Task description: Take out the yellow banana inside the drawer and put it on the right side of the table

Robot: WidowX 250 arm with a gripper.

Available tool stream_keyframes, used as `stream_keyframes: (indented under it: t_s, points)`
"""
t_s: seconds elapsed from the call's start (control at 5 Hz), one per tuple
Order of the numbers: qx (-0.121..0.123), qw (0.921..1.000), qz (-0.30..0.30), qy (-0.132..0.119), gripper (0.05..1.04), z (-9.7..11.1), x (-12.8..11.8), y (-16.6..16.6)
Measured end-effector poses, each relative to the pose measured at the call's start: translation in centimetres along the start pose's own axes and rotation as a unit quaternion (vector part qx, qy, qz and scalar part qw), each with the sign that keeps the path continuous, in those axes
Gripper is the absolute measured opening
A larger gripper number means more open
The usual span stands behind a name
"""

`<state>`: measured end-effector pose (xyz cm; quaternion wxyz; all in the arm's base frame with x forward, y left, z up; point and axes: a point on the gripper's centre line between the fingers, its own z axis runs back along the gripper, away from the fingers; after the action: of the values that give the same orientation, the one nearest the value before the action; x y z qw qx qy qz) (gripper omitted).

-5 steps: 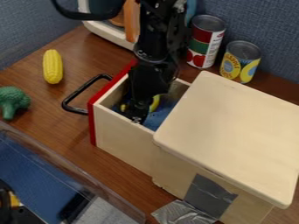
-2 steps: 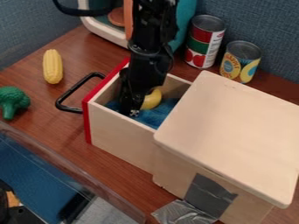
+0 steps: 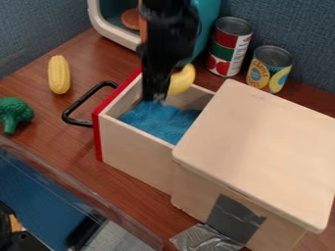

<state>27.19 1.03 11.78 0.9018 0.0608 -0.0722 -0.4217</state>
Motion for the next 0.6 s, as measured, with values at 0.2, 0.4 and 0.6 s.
stream_keyframes:
  t_s: [0.2, 0.4, 0.6]
  points:
    - [0.013, 0.9995, 0.028, -0.006, 0.322, 1.5, -0.4, 0.8]
    - [0.023, 0.9885, 0.142, 0.046, 0.322, 0.6, -2.5, 3.4]
    - [0.013, 0.9609, 0.259, 0.097, 0.322, -1.1, -6.2, 6.9]
